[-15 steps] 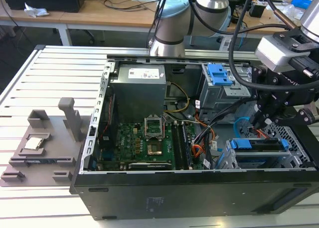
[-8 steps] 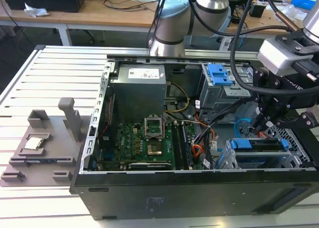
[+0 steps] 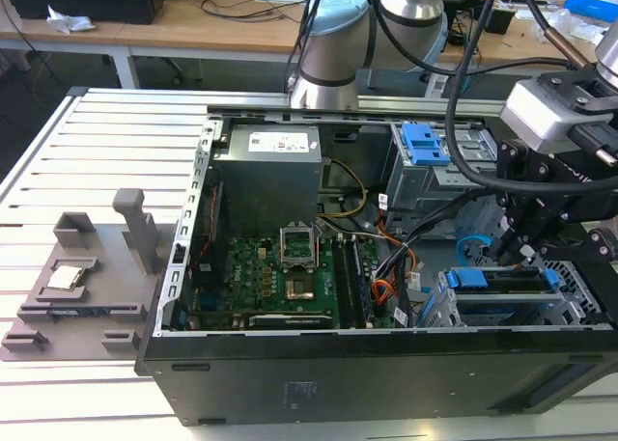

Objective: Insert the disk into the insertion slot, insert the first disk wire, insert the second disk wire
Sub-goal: 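Insert the second disk wire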

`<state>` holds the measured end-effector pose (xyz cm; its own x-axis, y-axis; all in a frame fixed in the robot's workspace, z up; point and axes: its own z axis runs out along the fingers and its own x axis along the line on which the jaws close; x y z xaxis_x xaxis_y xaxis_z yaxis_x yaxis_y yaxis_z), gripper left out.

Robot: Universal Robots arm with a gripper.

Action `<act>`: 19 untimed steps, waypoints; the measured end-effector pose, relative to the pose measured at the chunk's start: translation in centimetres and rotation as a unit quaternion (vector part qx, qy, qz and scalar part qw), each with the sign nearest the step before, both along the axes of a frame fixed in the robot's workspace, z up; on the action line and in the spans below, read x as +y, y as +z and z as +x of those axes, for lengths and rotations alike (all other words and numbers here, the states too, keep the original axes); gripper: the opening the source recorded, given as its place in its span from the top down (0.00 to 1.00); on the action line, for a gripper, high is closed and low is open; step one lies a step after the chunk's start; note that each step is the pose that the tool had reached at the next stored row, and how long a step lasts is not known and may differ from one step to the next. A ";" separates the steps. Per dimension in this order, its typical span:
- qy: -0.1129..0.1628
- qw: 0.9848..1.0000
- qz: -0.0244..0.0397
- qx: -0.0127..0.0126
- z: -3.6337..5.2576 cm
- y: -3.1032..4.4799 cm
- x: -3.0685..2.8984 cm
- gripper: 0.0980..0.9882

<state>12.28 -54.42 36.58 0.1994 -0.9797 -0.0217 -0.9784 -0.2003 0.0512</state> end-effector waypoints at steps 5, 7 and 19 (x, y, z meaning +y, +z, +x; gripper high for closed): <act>-0.045 0.999 0.000 0.000 0.00 -0.04 0.00 0.93; -0.070 0.998 0.000 0.000 -0.01 -0.07 0.00 0.93; -0.098 0.995 0.000 0.001 1.41 -1.93 0.18 0.93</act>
<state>13.70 -54.24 34.65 0.0054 -0.9998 -0.0217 -0.9985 -0.0066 0.0536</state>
